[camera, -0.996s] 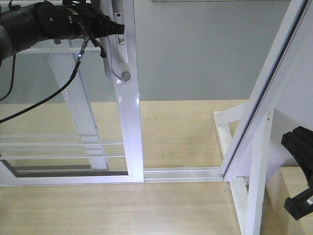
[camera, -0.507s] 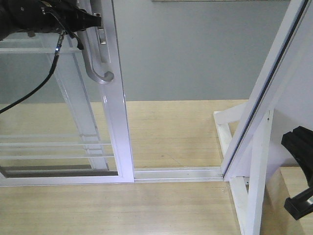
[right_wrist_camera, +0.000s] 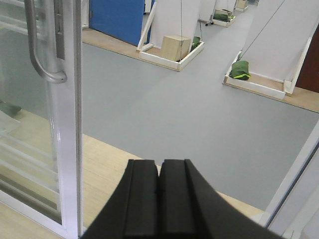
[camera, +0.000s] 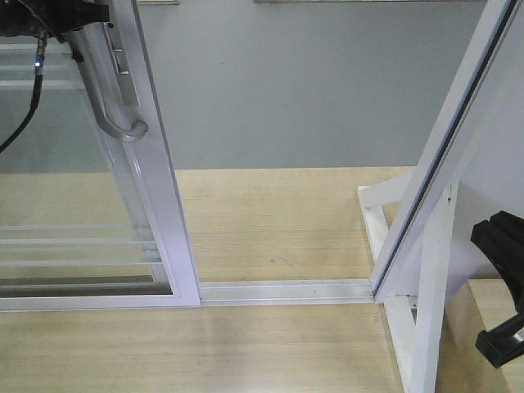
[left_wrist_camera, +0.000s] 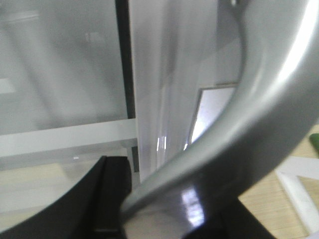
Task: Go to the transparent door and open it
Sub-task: 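Push the door frame with the left gripper, sliding the panel farther open, then withdraw the left gripper from the door frame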
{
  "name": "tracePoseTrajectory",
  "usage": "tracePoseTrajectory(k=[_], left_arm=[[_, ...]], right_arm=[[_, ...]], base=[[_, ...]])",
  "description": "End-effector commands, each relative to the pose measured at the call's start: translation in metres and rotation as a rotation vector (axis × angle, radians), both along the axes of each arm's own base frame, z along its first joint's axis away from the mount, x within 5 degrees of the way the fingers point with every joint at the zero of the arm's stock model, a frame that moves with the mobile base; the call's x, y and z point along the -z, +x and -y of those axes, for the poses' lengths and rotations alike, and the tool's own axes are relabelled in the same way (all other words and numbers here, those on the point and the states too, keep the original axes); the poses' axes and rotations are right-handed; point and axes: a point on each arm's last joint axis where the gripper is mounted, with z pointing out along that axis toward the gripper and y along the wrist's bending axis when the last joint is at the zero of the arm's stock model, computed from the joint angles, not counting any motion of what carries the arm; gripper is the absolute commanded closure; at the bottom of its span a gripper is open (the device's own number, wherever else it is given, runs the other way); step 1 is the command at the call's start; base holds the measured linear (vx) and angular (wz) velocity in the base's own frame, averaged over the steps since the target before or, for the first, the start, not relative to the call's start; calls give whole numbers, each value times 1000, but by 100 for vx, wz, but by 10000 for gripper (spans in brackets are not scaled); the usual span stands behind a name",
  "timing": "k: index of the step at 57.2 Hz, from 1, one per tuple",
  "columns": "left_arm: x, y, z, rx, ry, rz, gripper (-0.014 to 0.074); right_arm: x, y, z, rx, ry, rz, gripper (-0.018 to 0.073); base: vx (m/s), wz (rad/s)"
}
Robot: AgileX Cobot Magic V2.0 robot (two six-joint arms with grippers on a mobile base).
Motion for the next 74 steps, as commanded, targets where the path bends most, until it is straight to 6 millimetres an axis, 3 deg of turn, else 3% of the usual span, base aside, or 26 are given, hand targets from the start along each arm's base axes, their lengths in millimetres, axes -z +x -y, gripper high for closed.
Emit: tracePoseTrajectory(k=[1, 14, 21, 30, 45, 59, 68, 74], left_arm=[[-107, -40, -10, -49, 29, 382, 598], [-115, -76, -9, -16, 83, 319, 596], [-105, -101, -11, -28, 73, 321, 596], [-71, -138, -10, -29, 48, 262, 596], [-14, -230, 1, 18, 1, 244, 596], [33, -305, -7, 30, -37, 265, 596], [50, -339, -10, 35, -97, 306, 596], [55, -351, -11, 32, -148, 332, 596]], right_arm=[[-16, 2, 1, 19, 23, 93, 563], [-16, 2, 1, 19, 23, 93, 563], [-16, 2, 1, 19, 24, 93, 563], [-16, 2, 1, 20, 42, 86, 563], [-18, 2, 2, 33, 100, 86, 563], [-21, 2, 2, 38, 108, 107, 563], [-20, 2, 2, 37, 104, 105, 563], [-20, 2, 2, 36, 104, 104, 563]], base=[[0, 0], [0, 0], [0, 0], [0, 0], [0, 0], [0, 0], [0, 0], [0, 0]])
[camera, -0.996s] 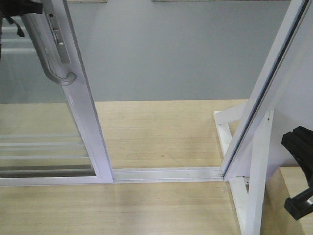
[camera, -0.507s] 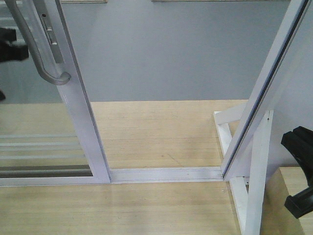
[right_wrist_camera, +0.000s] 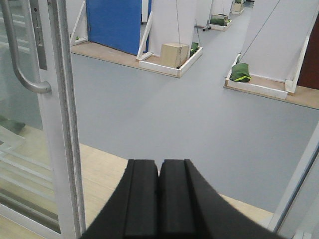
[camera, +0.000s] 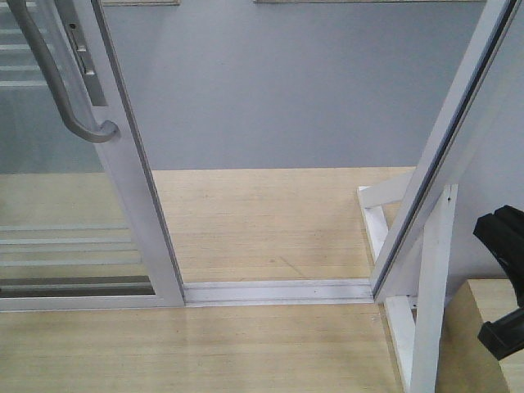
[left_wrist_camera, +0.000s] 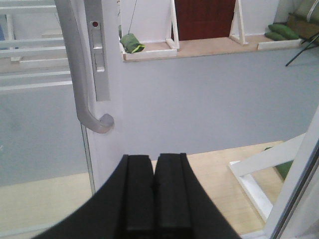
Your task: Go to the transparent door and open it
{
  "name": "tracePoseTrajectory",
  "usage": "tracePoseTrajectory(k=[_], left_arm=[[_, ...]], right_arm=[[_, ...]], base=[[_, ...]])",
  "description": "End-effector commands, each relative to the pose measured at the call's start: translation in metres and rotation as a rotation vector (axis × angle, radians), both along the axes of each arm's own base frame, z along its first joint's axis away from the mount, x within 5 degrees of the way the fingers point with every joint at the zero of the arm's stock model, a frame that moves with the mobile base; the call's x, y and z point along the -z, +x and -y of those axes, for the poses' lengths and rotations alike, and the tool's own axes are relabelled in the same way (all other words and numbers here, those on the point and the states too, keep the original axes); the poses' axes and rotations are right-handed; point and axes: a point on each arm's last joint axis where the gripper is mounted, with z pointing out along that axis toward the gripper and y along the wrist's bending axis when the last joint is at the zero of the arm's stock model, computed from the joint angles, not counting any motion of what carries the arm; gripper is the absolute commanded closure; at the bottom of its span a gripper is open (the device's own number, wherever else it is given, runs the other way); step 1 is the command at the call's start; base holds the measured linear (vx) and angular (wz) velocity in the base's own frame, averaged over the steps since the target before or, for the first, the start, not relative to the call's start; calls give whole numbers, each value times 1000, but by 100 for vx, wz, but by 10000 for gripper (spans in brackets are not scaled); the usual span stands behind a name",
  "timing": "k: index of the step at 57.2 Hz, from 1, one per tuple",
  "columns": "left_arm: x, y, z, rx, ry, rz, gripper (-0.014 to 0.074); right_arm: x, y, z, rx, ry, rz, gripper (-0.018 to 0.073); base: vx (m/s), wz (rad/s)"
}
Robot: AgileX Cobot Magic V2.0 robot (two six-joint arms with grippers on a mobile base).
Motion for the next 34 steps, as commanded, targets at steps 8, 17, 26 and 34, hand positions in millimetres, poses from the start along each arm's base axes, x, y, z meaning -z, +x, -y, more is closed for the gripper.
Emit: tracePoseTrajectory(k=[8, 17, 26, 34], left_arm=[[-8, -12, -2, -14, -85, 110, 596], [-7, -13, -2, -7, -79, 94, 596], [-7, -13, -2, -7, -79, 94, 596], [-7, -13, -2, -7, -79, 94, 596]], right_arm=[[-17, 1, 1, 19, 34, 89, 561], [-17, 1, 1, 20, 34, 90, 560], [-17, 1, 1, 20, 34, 90, 559], [-17, 1, 1, 20, 34, 90, 559]], base=[[0, 0], [0, 0], [0, 0], [0, 0]])
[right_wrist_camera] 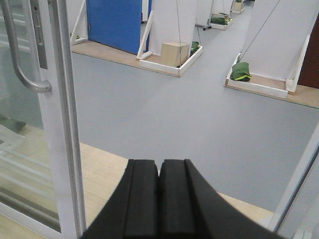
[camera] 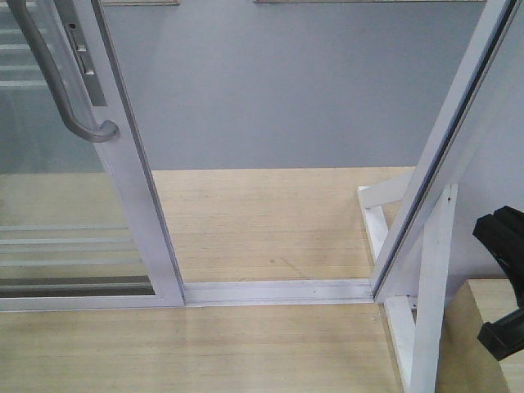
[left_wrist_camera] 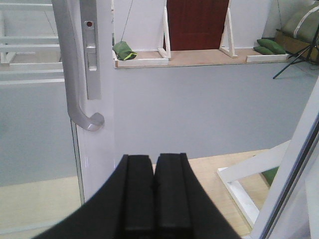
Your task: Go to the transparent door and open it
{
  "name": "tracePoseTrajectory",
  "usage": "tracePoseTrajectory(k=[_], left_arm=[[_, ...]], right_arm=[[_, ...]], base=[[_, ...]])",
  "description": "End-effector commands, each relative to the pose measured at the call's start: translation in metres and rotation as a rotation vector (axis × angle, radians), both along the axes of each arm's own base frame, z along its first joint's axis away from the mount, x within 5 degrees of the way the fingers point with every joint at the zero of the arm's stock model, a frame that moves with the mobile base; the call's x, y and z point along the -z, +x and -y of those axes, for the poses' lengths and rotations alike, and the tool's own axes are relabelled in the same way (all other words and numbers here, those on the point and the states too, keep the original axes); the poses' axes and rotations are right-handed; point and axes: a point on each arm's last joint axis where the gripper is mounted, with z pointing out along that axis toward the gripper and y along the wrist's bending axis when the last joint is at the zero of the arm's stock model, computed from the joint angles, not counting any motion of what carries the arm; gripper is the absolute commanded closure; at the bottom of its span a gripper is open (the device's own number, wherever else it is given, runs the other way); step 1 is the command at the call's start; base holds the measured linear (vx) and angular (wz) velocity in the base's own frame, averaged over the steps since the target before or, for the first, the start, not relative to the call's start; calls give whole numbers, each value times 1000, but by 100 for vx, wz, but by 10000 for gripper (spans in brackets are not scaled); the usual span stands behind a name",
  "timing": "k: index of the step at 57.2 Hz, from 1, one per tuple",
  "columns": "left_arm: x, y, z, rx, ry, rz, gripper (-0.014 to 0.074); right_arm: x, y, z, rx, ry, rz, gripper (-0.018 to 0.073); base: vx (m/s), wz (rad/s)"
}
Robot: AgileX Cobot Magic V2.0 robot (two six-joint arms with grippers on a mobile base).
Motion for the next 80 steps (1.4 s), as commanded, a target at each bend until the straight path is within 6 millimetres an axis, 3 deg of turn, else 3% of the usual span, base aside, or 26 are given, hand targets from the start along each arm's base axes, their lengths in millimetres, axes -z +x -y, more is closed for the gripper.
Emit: tracePoseTrajectory(k=[1, 51, 58, 71, 80], left_arm=[[-14, 1, -2, -23, -37, 79, 596], [-16, 0, -8, -76, 39, 159, 596], [6, -8, -12, -117, 7, 182, 596], [79, -16, -17, -189, -60, 146, 596], [78, -22, -18, -203, 40, 159, 596]], right_arm=[[-17, 1, 1, 20, 35, 93, 559], [-17, 1, 1, 20, 36, 93, 560], [-17, 1, 1, 20, 36, 93, 560], [-17, 1, 1, 20, 36, 93, 560], [-17, 1, 1, 20, 36, 93, 560]], base=[[0, 0], [0, 0], [0, 0], [0, 0], [0, 0]])
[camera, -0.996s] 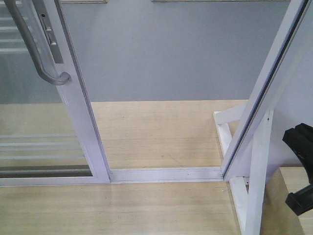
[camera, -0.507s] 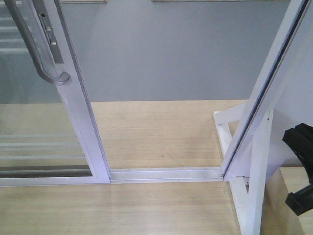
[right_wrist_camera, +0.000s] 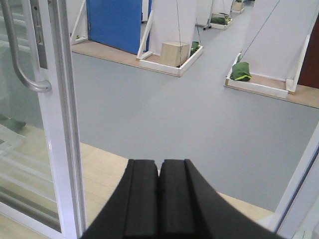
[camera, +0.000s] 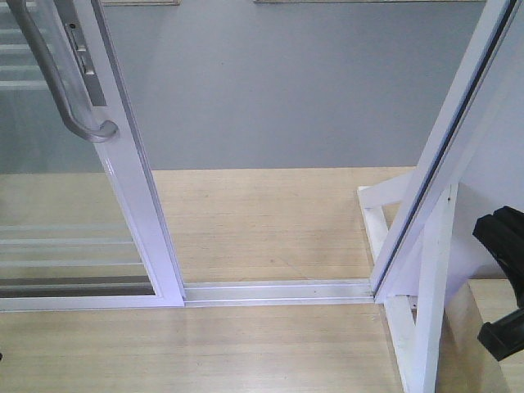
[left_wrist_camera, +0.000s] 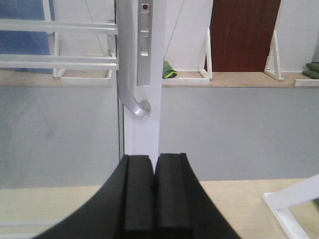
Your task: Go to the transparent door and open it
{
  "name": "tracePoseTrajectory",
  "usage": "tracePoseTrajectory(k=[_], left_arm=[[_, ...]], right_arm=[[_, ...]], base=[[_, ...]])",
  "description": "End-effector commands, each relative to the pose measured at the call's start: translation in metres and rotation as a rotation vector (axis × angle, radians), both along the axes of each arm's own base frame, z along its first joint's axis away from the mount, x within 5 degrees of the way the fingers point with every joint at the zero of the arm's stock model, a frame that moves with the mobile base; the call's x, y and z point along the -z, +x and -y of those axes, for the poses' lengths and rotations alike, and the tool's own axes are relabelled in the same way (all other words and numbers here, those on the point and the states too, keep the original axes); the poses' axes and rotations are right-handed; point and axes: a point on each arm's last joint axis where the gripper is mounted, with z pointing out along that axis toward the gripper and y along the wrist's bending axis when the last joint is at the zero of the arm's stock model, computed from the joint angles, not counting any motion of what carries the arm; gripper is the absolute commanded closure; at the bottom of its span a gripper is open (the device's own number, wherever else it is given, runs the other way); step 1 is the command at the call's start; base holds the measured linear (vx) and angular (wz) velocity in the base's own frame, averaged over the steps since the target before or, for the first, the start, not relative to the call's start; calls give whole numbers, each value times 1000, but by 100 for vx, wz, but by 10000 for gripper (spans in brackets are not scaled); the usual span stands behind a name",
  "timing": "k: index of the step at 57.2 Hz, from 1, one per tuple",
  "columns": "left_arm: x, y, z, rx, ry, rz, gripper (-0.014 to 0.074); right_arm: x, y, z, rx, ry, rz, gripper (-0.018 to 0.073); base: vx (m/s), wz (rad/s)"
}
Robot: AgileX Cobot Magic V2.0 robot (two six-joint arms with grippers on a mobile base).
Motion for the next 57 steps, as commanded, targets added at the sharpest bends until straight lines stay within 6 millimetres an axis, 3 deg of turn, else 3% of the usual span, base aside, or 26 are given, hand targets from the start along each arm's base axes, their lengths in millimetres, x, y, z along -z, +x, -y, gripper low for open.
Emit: tracePoseTrajectory(k=[1, 57], left_arm=[[2, 0, -2, -28, 23, 55, 596], [3, 0, -2, -31, 11, 49, 596]], right_arm=[[-17, 1, 1, 21, 36, 93, 560], [-17, 1, 1, 21, 31, 94, 560]], base=[[0, 0], [0, 0]])
